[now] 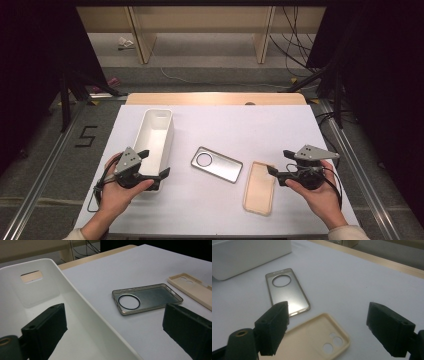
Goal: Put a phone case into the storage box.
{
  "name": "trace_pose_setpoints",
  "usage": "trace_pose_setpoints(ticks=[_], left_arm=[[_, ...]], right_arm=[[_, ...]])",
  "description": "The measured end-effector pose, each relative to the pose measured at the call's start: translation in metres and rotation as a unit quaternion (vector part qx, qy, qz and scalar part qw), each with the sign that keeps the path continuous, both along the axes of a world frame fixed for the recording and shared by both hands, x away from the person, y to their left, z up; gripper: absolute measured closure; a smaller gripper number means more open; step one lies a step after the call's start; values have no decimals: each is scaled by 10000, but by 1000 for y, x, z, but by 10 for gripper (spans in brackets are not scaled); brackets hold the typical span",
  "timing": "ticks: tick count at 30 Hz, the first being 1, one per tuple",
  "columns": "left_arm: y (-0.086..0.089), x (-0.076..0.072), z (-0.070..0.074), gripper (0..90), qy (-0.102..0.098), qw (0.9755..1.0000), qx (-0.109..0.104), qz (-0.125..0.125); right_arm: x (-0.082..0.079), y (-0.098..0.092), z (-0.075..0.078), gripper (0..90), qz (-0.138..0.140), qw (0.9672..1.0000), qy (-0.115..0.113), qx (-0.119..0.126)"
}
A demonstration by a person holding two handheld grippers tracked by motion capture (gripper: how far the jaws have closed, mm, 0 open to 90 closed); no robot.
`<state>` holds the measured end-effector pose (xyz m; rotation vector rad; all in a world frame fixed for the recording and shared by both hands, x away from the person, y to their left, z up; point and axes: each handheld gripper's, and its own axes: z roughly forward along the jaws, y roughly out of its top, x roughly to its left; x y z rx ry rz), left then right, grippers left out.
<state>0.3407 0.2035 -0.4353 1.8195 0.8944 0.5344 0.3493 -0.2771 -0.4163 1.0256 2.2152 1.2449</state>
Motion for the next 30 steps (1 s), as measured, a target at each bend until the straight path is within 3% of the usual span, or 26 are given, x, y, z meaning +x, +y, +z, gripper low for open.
trace_pose_setpoints(ticks=[6, 8, 10, 11, 12, 13, 14, 15, 16, 17, 20, 24, 30], left_arm=[[0, 0, 0, 49, -3, 10000, 3, -6], [-1, 0, 0, 49, -3, 10000, 8, -12], [-1, 1, 0, 50, -2, 10000, 21, -19], [-2, 1, 0, 50, -4, 10000, 25, -22], [-2, 1, -1, 50, -6, 10000, 28, -21], [-2, 1, -1, 51, -4, 10000, 26, -23], [-2, 1, -1, 51, -4, 10000, 26, -23], [-2, 1, 0, 51, -3, 10000, 27, -24], [-3, 1, 0, 51, -4, 10000, 22, -23], [-2, 0, 0, 51, -6, 10000, 24, -22], [-2, 0, 0, 51, -9, 10000, 30, -21], [-2, 0, -1, 53, -4, 10000, 32, -27], [-2, 1, -1, 53, -4, 10000, 29, -40]], right_arm=[[1, 2, -1, 191, -20, 10000, 23, -39], [3, 4, -1, 235, -32, 10000, 57, -37], [6, 8, -2, 383, 32, 9999, 100, -97], [10, 14, -2, 542, 135, 9995, 146, -234], [10, 14, -2, 542, 135, 9995, 146, -234], [14, 21, -3, 666, 229, 9987, 222, -397], [14, 21, -3, 666, 229, 9987, 222, -397], [19, 27, -4, 773, 254, 9974, 397, -540], [19, 27, -4, 773, 254, 9974, 397, -540], [24, 34, -4, 857, 304, 9962, 468, -663], [30, 42, -6, 900, 360, 9945, 546, -819], [50, 62, -11, 900, 399, 9908, 797, -1023], [70, 78, -20, 900, 435, 9863, 966, -1268]])
